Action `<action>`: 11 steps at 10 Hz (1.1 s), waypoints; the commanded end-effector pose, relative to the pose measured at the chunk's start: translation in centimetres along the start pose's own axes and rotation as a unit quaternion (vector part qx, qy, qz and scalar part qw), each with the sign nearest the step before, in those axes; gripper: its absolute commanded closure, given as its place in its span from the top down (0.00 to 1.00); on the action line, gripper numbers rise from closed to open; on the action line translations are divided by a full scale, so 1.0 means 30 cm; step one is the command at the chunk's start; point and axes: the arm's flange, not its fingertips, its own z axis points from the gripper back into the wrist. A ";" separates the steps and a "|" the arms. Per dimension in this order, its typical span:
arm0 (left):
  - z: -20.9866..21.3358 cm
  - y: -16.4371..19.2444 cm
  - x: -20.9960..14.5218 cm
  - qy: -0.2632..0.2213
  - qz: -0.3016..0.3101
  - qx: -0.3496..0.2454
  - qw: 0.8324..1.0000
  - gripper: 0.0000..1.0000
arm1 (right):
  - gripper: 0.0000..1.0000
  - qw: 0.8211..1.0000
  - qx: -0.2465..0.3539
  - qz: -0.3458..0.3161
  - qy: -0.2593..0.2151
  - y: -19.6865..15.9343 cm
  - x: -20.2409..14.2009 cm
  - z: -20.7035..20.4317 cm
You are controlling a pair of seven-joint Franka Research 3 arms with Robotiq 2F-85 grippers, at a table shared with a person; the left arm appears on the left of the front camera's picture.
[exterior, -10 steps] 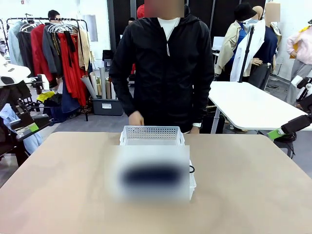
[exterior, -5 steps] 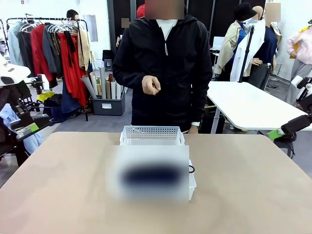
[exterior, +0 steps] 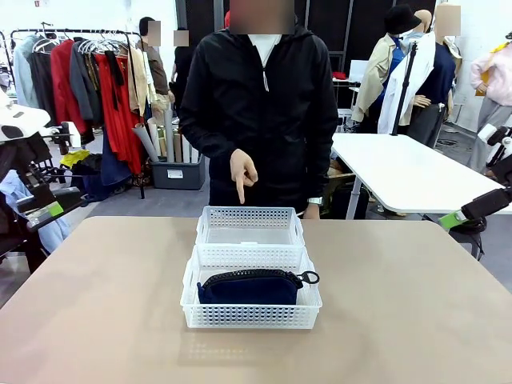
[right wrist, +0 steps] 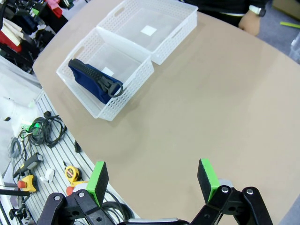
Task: Distribute items into two baskets.
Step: Place the picked Stapler into the Organizing basket as instructed by the person.
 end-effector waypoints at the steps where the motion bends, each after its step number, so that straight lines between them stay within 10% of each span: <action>1: 0.007 0.003 0.001 -0.003 0.001 0.006 1.000 0.00 | 1.00 1.000 0.003 0.001 0.000 0.001 0.001 0.004; 11: -0.009 0.010 0.055 0.012 -0.018 -0.002 1.000 0.00 | 1.00 1.000 0.003 0.001 0.000 0.001 0.001 0.004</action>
